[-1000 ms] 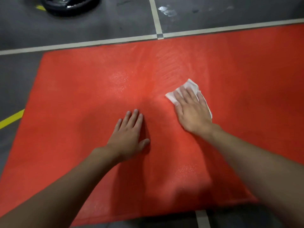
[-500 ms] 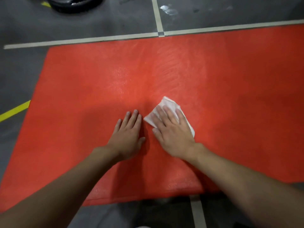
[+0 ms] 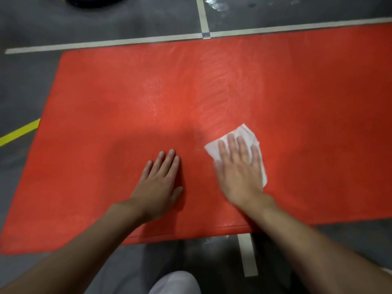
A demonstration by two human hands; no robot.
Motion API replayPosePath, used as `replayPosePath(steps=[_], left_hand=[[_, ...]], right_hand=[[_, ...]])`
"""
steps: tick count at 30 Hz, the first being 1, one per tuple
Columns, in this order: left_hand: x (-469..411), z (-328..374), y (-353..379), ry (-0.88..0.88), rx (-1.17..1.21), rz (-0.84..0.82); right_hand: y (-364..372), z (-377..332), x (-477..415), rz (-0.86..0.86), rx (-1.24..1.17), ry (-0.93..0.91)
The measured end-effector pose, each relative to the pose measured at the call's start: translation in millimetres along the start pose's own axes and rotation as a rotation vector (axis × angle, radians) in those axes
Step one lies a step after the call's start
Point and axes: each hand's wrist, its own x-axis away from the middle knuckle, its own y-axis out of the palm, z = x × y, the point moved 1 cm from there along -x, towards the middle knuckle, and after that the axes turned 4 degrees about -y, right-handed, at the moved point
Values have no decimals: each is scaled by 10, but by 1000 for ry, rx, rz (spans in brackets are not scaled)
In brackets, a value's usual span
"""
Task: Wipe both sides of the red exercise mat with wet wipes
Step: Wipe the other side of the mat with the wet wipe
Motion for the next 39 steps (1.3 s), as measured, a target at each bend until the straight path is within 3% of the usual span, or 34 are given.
replayPosePath(steps=[2,4,6,9,11,13,14,15,18,19,21,23,24,25,28,29,33,34,37,39], left_hand=[[-10,28,-38,1,-4,-14],[12,16,-81,7,-4,-28],[86,-13,-76,12,-11,-50],[166,19,-14,-3,-37,-59],[155,79,-15,-9,-32,-40],[177,63,-24,-35,2,-31],[215,13,-16,-78,11,-15],[265,-40,-1,-136,7,3],[343,-78,37,-245,-22,9],[318,-44,25,-254,-11,7],[274,10,-47,-264,49,17],[282,-67,-122,-262,98,102],[315,-150,-138,-271,118,156],[353,-243,-138,-294,130,201],[377,-378,-91,-348,110,287],[337,-362,-90,-363,111,317],[217,-328,-87,-452,106,331],[219,-342,-54,-448,87,319],[211,-375,-12,-441,92,328],[159,-361,-57,-460,129,333]], right_hand=[[36,-340,219,-32,-34,-183],[53,-232,301,-53,10,-435],[-3,38,213,-57,22,-400],[25,-114,380,-18,-19,-55],[81,-427,605,-31,-58,-227],[79,-310,680,-49,-14,-490],[64,-157,642,-51,15,-514],[32,-40,604,-48,18,-442],[4,-243,658,-16,-33,29],[47,-504,727,-23,-60,40],[74,-932,879,-54,-110,-176],[50,-875,846,-72,-71,-450],[45,-733,774,-69,-22,-500],[30,-604,694,-62,-2,-456],[52,-669,595,-29,-50,-42],[78,-859,633,-38,-94,-54],[92,-926,645,-71,-45,-553],[66,-790,543,-76,-20,-545],[27,-753,358,-1,-43,-126],[53,-1090,444,-27,-122,-125]])
